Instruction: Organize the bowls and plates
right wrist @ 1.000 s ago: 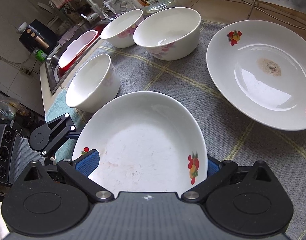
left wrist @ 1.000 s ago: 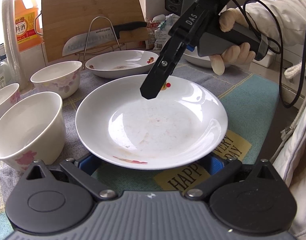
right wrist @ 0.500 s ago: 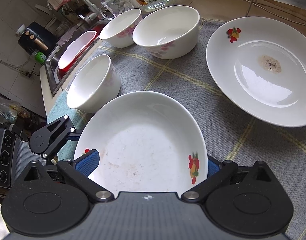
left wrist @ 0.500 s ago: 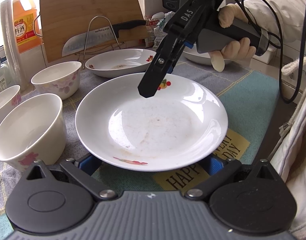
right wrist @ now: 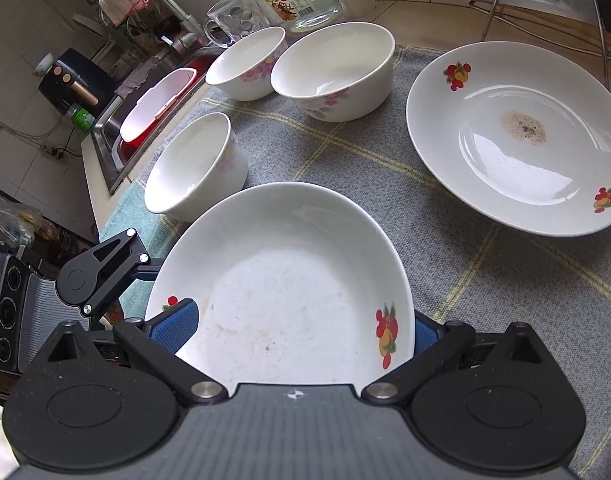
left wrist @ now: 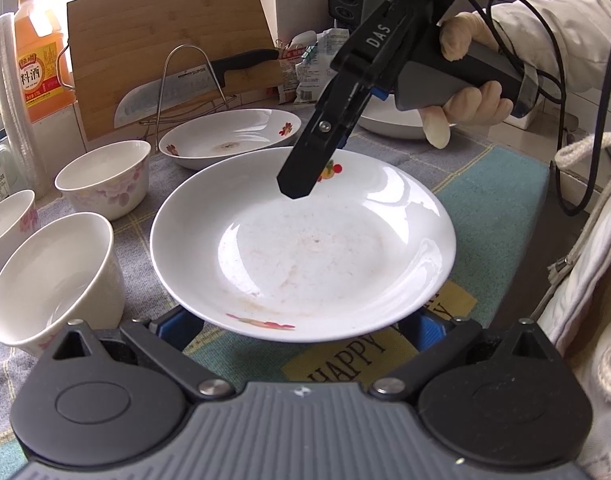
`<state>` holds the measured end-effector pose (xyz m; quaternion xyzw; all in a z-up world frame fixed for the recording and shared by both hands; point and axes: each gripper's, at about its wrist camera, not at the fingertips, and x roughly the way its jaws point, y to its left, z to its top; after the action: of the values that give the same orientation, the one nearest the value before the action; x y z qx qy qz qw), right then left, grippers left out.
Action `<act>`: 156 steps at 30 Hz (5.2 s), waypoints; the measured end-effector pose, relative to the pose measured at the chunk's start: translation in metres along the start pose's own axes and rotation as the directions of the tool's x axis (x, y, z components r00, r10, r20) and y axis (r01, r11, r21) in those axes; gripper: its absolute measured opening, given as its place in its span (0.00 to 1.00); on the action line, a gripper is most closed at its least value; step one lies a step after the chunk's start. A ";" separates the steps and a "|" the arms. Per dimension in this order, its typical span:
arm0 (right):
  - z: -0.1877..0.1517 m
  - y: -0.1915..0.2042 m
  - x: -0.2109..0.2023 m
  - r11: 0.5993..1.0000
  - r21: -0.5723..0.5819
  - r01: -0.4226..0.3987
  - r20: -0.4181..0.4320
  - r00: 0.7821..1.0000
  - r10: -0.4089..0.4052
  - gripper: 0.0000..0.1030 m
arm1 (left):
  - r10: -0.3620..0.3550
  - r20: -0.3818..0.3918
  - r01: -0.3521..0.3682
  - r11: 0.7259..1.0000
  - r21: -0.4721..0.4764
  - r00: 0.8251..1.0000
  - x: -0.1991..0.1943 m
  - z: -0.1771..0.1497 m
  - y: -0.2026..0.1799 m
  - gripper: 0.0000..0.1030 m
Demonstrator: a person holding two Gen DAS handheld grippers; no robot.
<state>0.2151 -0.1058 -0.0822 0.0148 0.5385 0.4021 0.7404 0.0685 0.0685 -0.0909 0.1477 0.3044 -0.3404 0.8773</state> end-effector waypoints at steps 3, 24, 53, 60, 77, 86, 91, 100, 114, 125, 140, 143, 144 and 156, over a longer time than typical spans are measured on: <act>-0.005 -0.001 -0.008 1.000 0.003 -0.007 0.016 1.000 0.007 1.00 | -0.003 -0.004 0.003 1.000 0.011 1.000 0.000 0.004 -0.004 0.99; -0.037 -0.024 -0.054 0.999 0.033 0.011 0.087 0.996 -0.014 1.00 | -0.043 -0.014 0.043 0.998 0.053 0.999 0.018 0.036 -0.037 0.99; -0.063 -0.078 -0.121 1.000 0.013 0.028 0.138 0.990 -0.030 1.00 | -0.048 -0.008 0.049 0.996 0.076 0.999 0.068 0.099 -0.088 0.99; -0.071 -0.095 -0.137 0.999 0.023 0.038 0.161 0.986 -0.041 1.00 | -0.061 -0.009 0.061 0.994 0.096 0.998 0.082 0.114 -0.099 0.99; -0.089 -0.150 -0.168 0.994 0.087 0.062 0.221 0.972 -0.080 1.00 | -0.106 -0.027 0.109 0.984 0.138 0.994 0.136 0.148 -0.126 0.99; -0.094 -0.180 -0.177 0.988 0.132 0.083 0.232 0.966 -0.113 1.00 | -0.128 -0.028 0.131 0.978 0.163 0.991 0.161 0.165 -0.130 0.99; -0.095 -0.195 -0.179 0.984 0.152 0.092 0.235 0.964 -0.126 1.00 | -0.135 -0.031 0.139 0.977 0.165 0.990 0.173 0.170 -0.131 0.99; -0.096 -0.216 -0.173 0.979 0.179 0.101 0.226 0.964 -0.140 1.00 | -0.144 -0.043 0.149 0.978 0.146 0.989 0.188 0.174 -0.130 0.99; -0.095 -0.230 -0.165 0.975 0.192 0.112 0.211 0.965 -0.153 1.00 | -0.140 -0.063 0.148 0.979 0.139 0.988 0.200 0.178 -0.126 0.99; -0.099 -0.235 -0.163 0.971 0.202 0.128 0.198 0.966 -0.168 1.00 | -0.134 -0.068 0.143 0.979 0.148 0.989 0.204 0.180 -0.123 0.99; -0.101 -0.233 -0.164 0.970 0.202 0.136 0.195 0.965 -0.176 1.00 | -0.125 -0.068 0.135 0.975 0.176 0.990 0.204 0.180 -0.124 0.99; -0.102 -0.233 -0.165 0.969 0.203 0.138 0.196 0.964 -0.178 1.00 | -0.125 -0.067 0.135 0.973 0.185 0.990 0.203 0.180 -0.124 0.99; -0.104 -0.233 -0.167 0.969 0.205 0.137 0.197 0.964 -0.178 1.00 | -0.125 -0.067 0.136 0.973 0.187 0.990 0.203 0.180 -0.124 0.99; -0.114 -0.228 -0.174 0.962 0.224 0.153 0.202 0.959 -0.200 1.00 | -0.138 -0.070 0.149 0.969 0.196 0.988 0.206 0.180 -0.122 0.99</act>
<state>0.2378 -0.4133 -0.0972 0.0878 0.4902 0.2719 0.8234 0.1825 -0.2088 -0.0891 0.2224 0.3030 -0.4276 0.8221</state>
